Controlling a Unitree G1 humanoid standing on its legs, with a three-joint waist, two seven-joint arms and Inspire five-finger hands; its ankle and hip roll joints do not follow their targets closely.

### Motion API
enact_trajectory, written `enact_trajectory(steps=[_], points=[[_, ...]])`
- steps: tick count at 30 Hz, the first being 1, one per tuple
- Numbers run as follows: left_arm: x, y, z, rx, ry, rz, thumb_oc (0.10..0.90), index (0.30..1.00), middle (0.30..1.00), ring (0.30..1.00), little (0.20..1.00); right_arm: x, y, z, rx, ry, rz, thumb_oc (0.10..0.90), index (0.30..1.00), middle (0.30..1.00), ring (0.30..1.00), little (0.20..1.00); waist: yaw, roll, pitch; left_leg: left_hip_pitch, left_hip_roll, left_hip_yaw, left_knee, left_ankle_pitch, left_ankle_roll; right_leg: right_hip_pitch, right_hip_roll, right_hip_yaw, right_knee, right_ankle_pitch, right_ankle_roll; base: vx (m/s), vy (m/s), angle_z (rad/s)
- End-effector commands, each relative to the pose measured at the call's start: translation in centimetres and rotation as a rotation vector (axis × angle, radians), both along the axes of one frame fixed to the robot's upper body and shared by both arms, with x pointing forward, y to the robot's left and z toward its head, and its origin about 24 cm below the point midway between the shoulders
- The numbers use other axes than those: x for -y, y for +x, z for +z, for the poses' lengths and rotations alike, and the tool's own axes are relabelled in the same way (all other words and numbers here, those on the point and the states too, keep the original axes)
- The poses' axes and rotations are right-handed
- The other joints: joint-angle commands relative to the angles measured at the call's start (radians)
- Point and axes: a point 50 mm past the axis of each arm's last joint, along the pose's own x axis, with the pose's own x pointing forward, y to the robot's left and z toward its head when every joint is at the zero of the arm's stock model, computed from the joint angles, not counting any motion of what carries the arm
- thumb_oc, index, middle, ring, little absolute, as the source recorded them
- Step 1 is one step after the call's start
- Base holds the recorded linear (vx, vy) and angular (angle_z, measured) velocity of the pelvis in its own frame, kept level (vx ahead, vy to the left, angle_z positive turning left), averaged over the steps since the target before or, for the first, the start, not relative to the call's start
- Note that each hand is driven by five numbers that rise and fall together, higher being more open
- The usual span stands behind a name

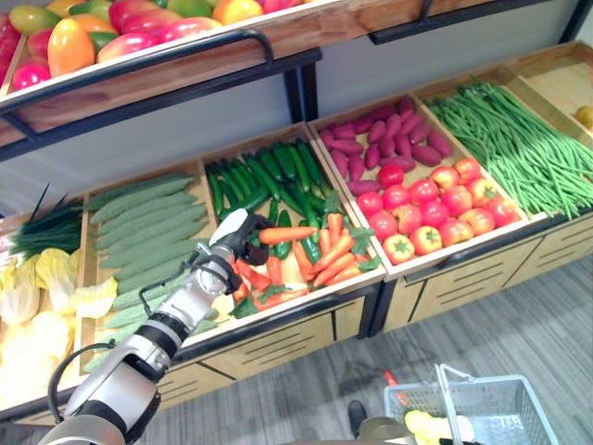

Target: Get the vegetables into the basket

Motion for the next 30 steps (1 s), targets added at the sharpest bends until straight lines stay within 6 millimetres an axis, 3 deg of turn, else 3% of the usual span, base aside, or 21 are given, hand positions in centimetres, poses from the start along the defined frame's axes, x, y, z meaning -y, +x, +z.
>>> enact_trajectory(steps=[1, 9, 10, 19, 30], points=[[-0.2, 1.6, 6.4, 0.241, -0.084, -0.028, 0.4, 0.3, 0.3, 0.3, 0.3, 0.2, 0.5, 0.2, 0.026, -0.004, 0.013, 0.4, 0.3, 0.3, 0.3, 0.3, -0.012, -0.046, -0.134, -0.041, 0.041, -0.029, -0.001, 0.007, -0.059, 0.069, -0.052, -0.005, 0.01, -0.135, 0.095, 0.0, 0.024, 0.03], [0.2, -0.1, 8.9, 0.337, -0.154, -0.107, 0.4, 0.3, 0.3, 0.3, 0.3, 0.5, 0.4, 0.2, 0.02, -0.008, 0.002, 0.4, 0.3, 0.3, 0.3, 0.3, 0.014, -0.073, -0.135, -0.039, 0.042, -0.037, -0.001, 0.0, -0.055, 0.075, -0.054, -0.011, 0.011, -0.134, 0.097, 0.0, 0.023, 0.02], [0.0, -1.0, 10.0, 0.38, -0.187, -0.134, 0.4, 0.3, 0.3, 0.3, 0.3, 0.4, 0.2, 0.2, 0.018, -0.003, -0.008, 0.4, 0.3, 0.3, 0.3, 0.3, 0.024, -0.08, -0.136, -0.039, 0.042, -0.04, -0.001, -0.002, -0.054, 0.074, -0.054, -0.01, 0.009, -0.134, 0.097, 0.0, 0.034, 0.01], [-0.2, -3.5, 12.6, 0.486, -0.243, -0.21, 0.4, 0.3, 0.3, 0.3, 0.3, 0.7, 0.2, 0.3, 0.023, -0.007, -0.019, 0.4, 0.3, 0.3, 0.3, 0.3, 0.039, -0.096, -0.136, -0.039, 0.042, -0.043, -0.001, -0.006, -0.052, 0.074, -0.056, -0.006, 0.008, -0.132, 0.098, 0.0, 0.01, 0.01], [0.6, -7.4, 15.4, 0.586, -0.317, -0.376, 0.4, 0.3, 0.3, 0.3, 0.3, 3.0, 1.4, 1.6, 0.086, -0.077, -0.05, 0.4, 0.3, 0.3, 0.3, 0.3, 0.052, -0.105, -0.142, -0.028, 0.041, -0.041, -0.001, -0.017, -0.049, 0.084, -0.057, -0.002, 0.005, -0.133, 0.102, 0.0, 0.001, 0.0]])
